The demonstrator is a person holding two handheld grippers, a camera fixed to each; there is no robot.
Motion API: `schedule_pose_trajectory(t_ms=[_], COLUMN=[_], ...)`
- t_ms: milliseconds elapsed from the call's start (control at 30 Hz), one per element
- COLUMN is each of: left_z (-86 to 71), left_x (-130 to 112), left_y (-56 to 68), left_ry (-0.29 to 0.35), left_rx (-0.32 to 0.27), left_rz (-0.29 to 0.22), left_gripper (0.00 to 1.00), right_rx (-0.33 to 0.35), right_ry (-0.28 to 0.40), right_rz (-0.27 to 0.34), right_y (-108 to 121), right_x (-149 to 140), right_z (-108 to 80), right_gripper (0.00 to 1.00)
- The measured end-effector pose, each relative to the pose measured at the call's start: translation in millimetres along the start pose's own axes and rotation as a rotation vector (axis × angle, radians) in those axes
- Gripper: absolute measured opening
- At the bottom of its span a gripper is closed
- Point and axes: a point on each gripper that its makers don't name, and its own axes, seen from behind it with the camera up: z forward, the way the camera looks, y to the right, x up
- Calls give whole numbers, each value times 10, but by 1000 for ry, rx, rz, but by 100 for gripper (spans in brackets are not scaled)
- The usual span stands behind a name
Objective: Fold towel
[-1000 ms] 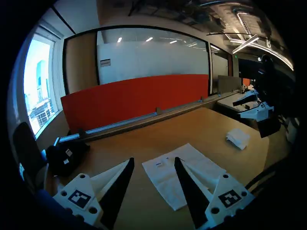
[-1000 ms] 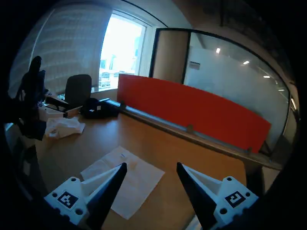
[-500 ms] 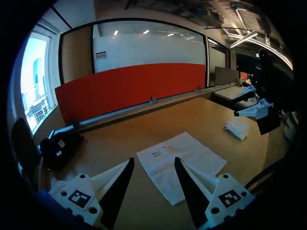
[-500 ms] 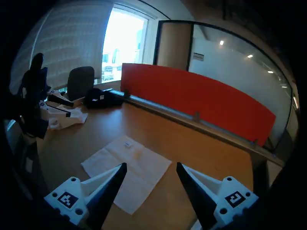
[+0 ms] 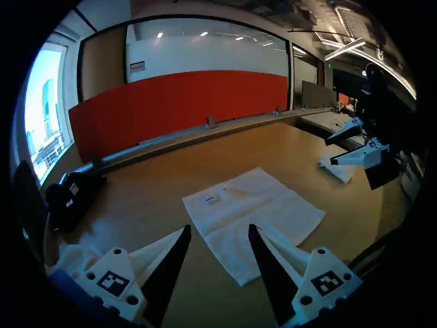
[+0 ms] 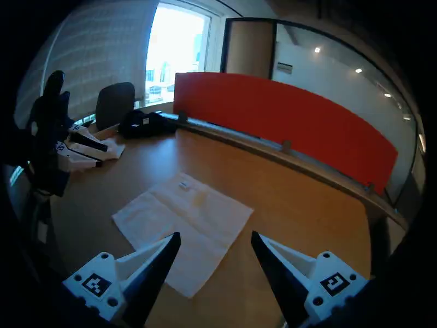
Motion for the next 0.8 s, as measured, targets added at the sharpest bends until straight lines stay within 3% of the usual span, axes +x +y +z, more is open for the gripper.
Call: schedule_pose_trajectory(t_ms=[800], left_z=[428], left_x=[-984], left_y=[285], left_ry=[-175], left_rx=[-78], left_rz=[7], left_gripper=[77], right_rx=[54], right_ry=[-139], right_rz=[-19], right_y=[-288], right_x=[-954], right_z=[351], right_gripper=[100])
